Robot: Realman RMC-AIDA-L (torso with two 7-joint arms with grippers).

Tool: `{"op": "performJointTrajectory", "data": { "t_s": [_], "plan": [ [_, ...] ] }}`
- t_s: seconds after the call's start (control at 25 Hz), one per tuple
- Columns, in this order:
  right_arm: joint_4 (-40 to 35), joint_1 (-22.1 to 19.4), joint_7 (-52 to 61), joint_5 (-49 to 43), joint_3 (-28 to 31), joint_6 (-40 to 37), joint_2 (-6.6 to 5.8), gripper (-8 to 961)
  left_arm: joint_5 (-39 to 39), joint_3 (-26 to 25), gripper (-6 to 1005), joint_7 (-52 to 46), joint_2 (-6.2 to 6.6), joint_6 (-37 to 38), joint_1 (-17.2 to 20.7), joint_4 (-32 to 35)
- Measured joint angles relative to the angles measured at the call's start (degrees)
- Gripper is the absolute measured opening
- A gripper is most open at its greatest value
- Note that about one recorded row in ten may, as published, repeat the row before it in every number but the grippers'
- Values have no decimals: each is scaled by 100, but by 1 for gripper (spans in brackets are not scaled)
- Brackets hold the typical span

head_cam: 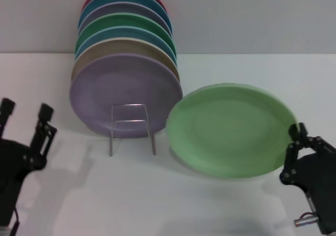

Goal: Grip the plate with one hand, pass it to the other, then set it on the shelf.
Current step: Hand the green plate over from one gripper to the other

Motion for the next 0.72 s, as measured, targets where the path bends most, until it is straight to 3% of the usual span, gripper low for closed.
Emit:
{"op": "performJointTrajectory", "data": {
  "t_s": [0.04,0.24,0.72],
  "plan": [
    [93,62,-224,303,-310,-109,0,19,-1,140,724,7,0,-3,24,0],
    [319,68,-577,523,-661,-278,-1,19,0,810,724,109,-13,-62,48,4],
    [946,125,-1415,903,-1052,-250,-1,19,-1,1147,725,372,-17,-358,0,-71]
  ]
}}
